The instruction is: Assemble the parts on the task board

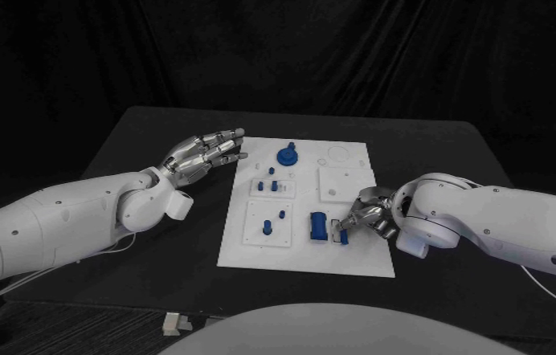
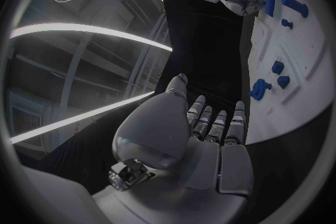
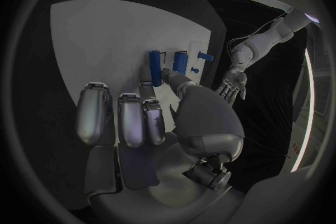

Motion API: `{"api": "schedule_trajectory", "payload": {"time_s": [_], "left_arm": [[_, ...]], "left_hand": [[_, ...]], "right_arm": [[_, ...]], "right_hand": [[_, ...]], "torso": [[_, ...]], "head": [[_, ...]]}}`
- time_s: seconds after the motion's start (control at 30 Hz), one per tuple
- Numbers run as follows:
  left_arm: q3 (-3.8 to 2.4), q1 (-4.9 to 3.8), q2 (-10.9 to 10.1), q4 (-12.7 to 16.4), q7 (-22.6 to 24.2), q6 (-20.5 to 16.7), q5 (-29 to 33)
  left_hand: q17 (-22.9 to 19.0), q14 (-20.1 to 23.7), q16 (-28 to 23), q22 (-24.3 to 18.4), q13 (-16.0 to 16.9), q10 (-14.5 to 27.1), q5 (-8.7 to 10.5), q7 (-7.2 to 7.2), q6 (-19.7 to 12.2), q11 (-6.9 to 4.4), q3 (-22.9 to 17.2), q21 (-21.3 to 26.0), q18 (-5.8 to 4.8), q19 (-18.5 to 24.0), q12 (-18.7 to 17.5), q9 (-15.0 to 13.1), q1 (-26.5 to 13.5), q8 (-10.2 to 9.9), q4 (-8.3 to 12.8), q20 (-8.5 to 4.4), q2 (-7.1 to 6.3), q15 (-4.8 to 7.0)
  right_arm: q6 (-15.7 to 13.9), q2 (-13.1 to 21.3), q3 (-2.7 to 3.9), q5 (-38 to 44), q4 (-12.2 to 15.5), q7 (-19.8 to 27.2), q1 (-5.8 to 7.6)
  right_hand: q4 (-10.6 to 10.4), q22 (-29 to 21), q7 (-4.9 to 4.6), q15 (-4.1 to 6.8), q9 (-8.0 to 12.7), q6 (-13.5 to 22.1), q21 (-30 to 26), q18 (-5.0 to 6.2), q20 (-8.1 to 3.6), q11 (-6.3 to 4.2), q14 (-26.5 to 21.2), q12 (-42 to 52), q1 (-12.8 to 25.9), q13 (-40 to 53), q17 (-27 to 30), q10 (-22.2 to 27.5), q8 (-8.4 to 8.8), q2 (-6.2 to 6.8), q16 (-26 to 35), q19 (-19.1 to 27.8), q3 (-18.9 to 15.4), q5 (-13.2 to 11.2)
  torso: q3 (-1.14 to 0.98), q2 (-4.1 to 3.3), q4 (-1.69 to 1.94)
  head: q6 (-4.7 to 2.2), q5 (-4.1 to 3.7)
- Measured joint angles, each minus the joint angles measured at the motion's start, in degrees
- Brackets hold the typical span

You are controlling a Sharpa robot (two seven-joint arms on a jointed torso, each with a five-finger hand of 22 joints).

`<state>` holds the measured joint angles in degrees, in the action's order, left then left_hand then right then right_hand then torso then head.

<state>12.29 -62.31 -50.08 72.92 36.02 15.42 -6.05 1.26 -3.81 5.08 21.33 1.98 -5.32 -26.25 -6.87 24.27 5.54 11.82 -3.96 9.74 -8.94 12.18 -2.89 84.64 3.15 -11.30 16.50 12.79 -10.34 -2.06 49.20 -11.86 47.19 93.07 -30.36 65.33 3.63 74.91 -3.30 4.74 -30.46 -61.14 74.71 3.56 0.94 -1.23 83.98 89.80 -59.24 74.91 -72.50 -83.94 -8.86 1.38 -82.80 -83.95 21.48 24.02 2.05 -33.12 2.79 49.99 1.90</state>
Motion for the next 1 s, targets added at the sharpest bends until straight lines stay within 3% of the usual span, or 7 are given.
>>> {"api": "schedule_trajectory", "payload": {"time_s": [0.27,0.43,1.0], "left_arm": [[0.0,0.07,0.08,-0.08,-0.06,0.16,0.0],[0.0,0.1,0.12,-0.19,-0.11,0.24,0.0],[0.0,0.17,0.19,-0.37,-0.33,0.4,0.0]], "left_hand": [[0.0,0.0,0.0,0.0,-0.01,0.0,0.0,0.0,0.0,0.0,-0.16,0.0,0.0,0.0,0.0,0.0,0.0,0.0,0.16,0.0,0.0,0.0],[0.0,0.0,0.0,0.0,-0.01,0.0,0.0,-0.21,0.21,0.0,-0.16,0.0,0.0,0.0,0.0,0.0,0.0,0.0,0.16,0.0,0.0,0.0],[0.0,0.0,0.0,0.01,-0.02,0.0,0.0,-0.21,0.21,0.0,-0.16,0.0,0.0,0.0,0.0,0.0,0.0,0.0,0.16,0.0,0.0,0.0]], "right_arm": [[-0.09,-0.09,-0.02,0.0,-0.11,-0.07,-0.08],[-0.37,-0.06,-0.05,0.0,-0.03,0.02,-0.12],[-1.58,0.2,-0.06,-0.11,0.69,0.44,-0.17]], "right_hand": [[-1.41,0.0,0.16,0.0,0.23,0.02,0.0,0.0,0.0,0.0,0.0,0.0,0.61,0.0,0.0,0.0,0.0,-0.62,0.0,0.0,-1.41,-1.72],[-1.56,0.0,0.77,0.43,0.22,-0.58,0.0,0.0,0.0,-0.22,0.01,0.0,0.61,0.0,0.0,-0.21,-0.62,-0.62,0.0,0.0,-1.58,-2.12],[-1.44,0.04,1.68,1.01,-2.11,-1.92,0.0,0.0,-0.42,-1.18,0.05,0.0,0.2,0.0,0.04,-0.06,-4.0,-0.22,0.0,0.0,-3.11,-2.6]], "torso": [[0.0,0.02,0.02],[0.02,0.02,0.02],[0.01,0.03,0.02]], "head": [[0.0,0.1],[0.0,0.15],[0.0,0.11]]}}
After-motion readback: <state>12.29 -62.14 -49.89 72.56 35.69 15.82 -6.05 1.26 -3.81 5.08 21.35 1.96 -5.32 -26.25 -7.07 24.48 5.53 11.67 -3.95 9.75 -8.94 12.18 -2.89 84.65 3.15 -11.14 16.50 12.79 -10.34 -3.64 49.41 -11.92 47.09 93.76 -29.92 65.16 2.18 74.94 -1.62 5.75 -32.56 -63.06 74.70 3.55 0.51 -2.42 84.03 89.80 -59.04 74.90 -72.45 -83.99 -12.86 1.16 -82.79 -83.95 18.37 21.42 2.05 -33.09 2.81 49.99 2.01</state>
